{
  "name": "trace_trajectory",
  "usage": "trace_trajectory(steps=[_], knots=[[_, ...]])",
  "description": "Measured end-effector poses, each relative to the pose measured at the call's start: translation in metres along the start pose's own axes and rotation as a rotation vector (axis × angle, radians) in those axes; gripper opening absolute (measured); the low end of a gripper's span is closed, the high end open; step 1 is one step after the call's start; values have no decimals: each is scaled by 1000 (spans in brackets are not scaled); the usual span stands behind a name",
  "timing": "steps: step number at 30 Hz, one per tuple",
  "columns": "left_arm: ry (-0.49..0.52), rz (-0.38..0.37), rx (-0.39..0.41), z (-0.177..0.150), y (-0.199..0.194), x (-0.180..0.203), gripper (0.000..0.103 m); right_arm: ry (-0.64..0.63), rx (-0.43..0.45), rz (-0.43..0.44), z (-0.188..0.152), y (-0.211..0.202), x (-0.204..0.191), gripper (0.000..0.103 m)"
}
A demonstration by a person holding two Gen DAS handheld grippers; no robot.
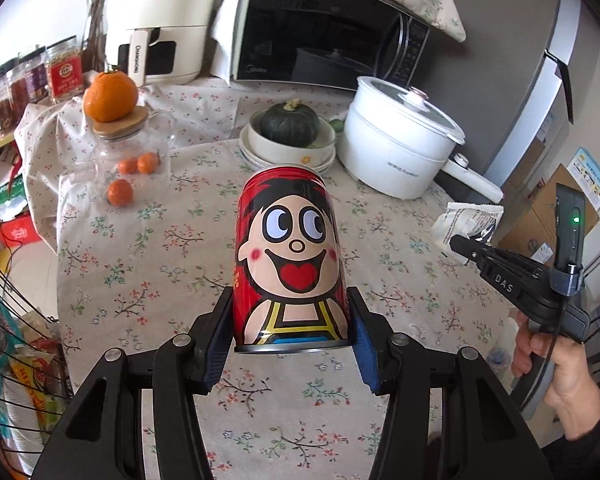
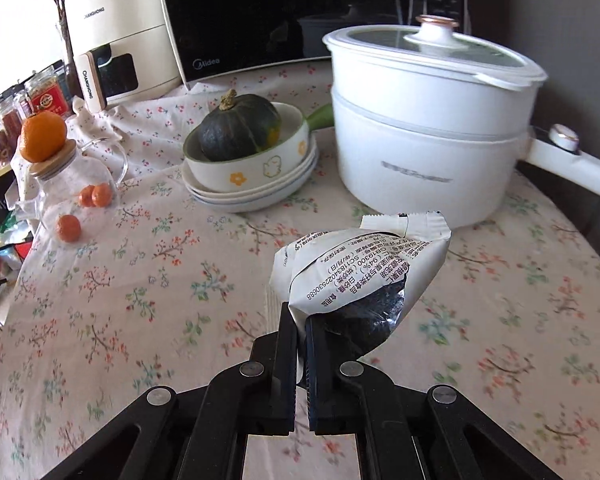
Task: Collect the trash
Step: 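Carry the can and snack packet over the white bin and release both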
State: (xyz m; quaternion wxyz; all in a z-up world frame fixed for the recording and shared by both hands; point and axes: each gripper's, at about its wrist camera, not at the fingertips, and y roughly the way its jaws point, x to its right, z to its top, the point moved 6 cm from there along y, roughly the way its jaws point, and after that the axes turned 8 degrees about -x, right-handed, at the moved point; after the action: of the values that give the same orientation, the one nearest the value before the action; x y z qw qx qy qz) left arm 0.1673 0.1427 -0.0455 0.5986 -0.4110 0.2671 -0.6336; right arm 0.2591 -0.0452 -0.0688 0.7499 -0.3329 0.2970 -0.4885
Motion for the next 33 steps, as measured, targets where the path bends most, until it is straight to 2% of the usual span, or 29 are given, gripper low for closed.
trace_trajectory(steps=[12,18,25,29,33], knots=[[167,-106,-68,-49,21,144,55,21,-63,-131,-96,-119,100,2],[245,-168,-105,-74,35,212,55,133,-63,-160,-140,-161,152,2],[330,-230,-131,-91,46,278,55,324,-144,-130,-185,-177,213,3],[378,-251,-160,-105,56,307,55,461,-217,-106,-216,-174,250,3],[410,-271,-196,-116,68,327,55,543,-259,-75,-237,-173,278,4]])
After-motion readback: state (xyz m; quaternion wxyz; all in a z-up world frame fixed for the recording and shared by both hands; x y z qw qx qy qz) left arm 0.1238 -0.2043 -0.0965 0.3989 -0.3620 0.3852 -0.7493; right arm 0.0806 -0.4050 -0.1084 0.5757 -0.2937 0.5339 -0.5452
